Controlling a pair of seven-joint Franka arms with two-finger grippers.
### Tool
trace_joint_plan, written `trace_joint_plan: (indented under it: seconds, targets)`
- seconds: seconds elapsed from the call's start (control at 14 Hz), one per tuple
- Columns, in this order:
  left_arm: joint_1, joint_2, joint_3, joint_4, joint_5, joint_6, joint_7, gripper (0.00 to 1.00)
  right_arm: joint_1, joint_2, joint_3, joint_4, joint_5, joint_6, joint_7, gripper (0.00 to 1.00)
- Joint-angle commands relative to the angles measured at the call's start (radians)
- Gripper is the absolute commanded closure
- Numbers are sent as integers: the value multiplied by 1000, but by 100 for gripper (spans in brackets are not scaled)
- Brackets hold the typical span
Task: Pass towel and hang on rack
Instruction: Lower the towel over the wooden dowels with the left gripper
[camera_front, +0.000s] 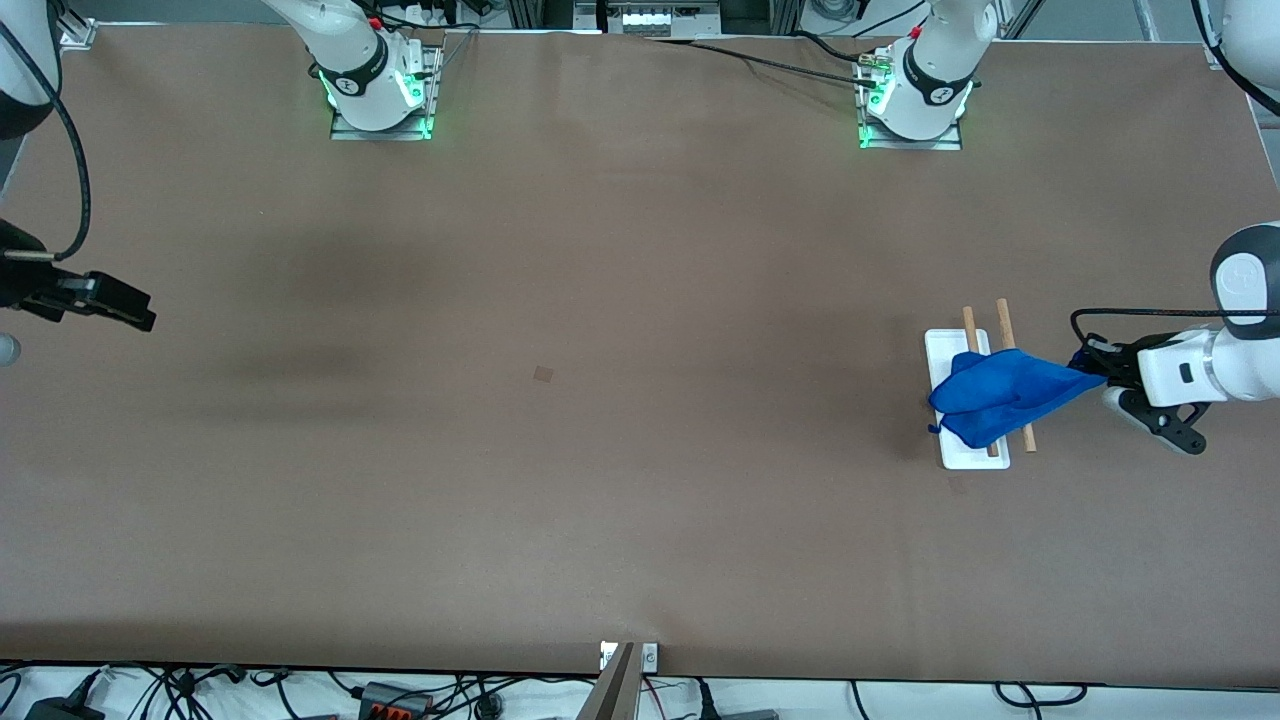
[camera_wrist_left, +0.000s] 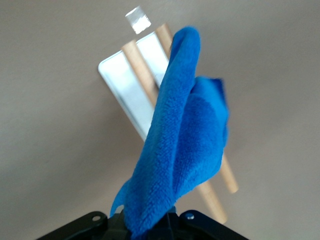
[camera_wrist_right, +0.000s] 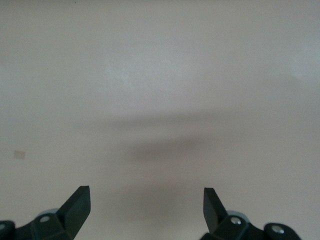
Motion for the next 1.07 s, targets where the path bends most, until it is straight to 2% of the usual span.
trace_joint_plan:
  seconds: [0.0,0.14,0.21,0.64,0.71,0.79,0.86,0.93,1.0]
  targets:
    - [0,4,-13,-9,-58,0,-72,99,7,-109,-14,-167,8,56,-32,0]
    - [-3,4,-25,-9,-58,0,-73,99,6,-173,-15,-277,8,114,-85,0]
    - [2,5,-25,-9,-58,2,-59,99,6,-180,-17,-296,11,130,-97,0]
    - [31,23,-24,-8,-58,15,21,99,7,-186,-12,-273,11,124,-94,0]
    - [31,25,-24,-8,-58,28,21,92,9,-184,-12,-264,11,124,-93,0]
    - [28,28,-24,-8,-58,40,21,91,9,-183,-12,-261,11,124,-93,0]
    - [28,37,-24,-8,-58,49,23,77,9,-183,-12,-261,11,124,-91,0]
    - [29,42,-24,-5,-58,49,24,68,9,-183,-12,-261,14,124,-91,0]
    - [31,45,-25,2,-58,49,48,55,9,-184,-11,-261,14,122,-94,0]
